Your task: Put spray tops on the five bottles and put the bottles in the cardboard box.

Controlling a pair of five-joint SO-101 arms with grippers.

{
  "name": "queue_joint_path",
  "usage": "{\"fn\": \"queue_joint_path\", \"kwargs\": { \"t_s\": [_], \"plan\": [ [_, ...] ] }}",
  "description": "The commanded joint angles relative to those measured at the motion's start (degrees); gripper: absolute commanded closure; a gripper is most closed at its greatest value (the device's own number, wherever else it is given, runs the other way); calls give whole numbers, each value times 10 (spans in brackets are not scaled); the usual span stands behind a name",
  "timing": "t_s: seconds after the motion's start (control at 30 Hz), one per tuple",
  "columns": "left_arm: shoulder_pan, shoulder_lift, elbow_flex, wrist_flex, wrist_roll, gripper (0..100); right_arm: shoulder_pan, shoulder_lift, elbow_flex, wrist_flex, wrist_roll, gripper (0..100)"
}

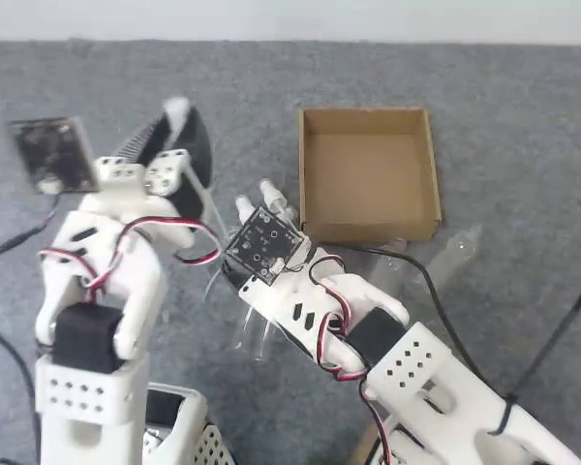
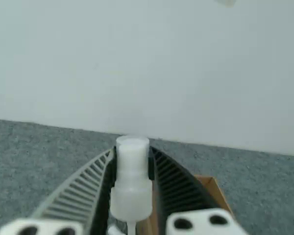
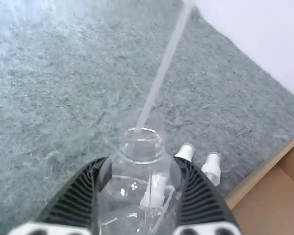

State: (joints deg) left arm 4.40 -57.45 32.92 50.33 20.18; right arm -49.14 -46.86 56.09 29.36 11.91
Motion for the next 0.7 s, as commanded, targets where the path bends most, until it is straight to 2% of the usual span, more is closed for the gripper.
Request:
{"fn": "queue_joint_path", "kwargs": {
  "t_s": [0.0,0.2,0.33,0.5,0.67],
  "plan": [
    [18,-14,-1,-11,5,989,-2,-29,-6,-14,-5,993],
    [22,-15,11,-6,5,989,-1,-30,18,7,-1,993],
    [20,-15,39,2,3,989,22,-30,28,-50,-9,993],
    [24,-15,58,2,3,989,67,-24,61,-158,-148,993],
    [28,-15,91,-2,-7,989,68,-24,89,-216,-170,993]
  ]
}}
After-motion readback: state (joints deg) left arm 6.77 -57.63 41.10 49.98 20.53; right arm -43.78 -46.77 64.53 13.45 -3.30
